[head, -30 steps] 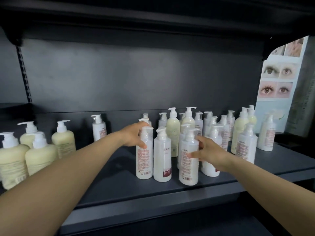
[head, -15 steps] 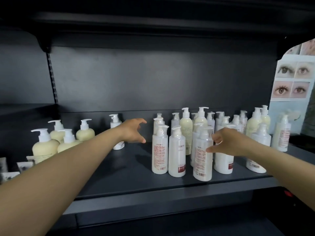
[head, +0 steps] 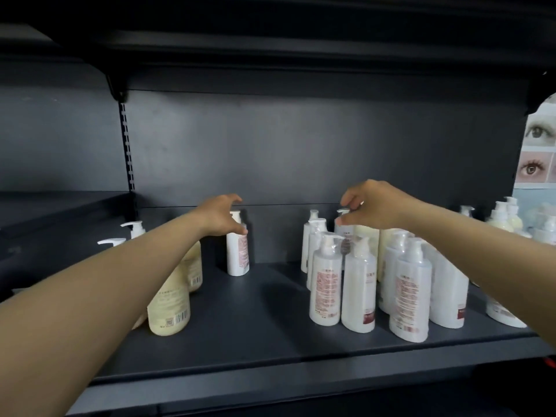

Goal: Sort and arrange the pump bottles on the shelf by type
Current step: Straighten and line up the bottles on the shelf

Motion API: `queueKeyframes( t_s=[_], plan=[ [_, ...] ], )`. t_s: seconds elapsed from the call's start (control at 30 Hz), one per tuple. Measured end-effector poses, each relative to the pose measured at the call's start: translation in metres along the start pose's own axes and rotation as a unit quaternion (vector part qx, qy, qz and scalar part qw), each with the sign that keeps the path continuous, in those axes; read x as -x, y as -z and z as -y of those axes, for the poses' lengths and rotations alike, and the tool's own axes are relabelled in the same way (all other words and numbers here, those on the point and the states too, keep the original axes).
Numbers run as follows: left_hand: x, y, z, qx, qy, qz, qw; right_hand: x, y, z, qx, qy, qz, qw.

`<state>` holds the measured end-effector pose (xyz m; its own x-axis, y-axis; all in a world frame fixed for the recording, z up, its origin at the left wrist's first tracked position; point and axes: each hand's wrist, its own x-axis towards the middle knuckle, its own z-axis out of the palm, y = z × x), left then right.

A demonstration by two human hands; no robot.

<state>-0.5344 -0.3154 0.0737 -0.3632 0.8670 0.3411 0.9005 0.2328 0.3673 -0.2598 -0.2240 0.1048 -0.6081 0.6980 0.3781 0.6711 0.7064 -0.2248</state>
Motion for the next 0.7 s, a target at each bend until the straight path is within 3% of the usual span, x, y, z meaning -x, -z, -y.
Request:
queueKeyframes(
  t_s=[0.3,0.57,0.7],
  plan=[
    [-0.084,-0.01,0.019,-0.05,0.002,0.03,0.998,-0.108,-0.028,-0.007,0.051,0.005,0.049,0.998],
    [-0.152,-0.035,0.052,-0.078,0.024,0.101,0.992,-0.191,-0.064,-0.043,-0.044,0.032,0.2,0.978],
    [-0.169,-0.046,0.061,-0.042,0.04,0.132,0.99,-0.217,-0.084,-0.064,-0.095,0.026,0.23,0.968]
  ],
)
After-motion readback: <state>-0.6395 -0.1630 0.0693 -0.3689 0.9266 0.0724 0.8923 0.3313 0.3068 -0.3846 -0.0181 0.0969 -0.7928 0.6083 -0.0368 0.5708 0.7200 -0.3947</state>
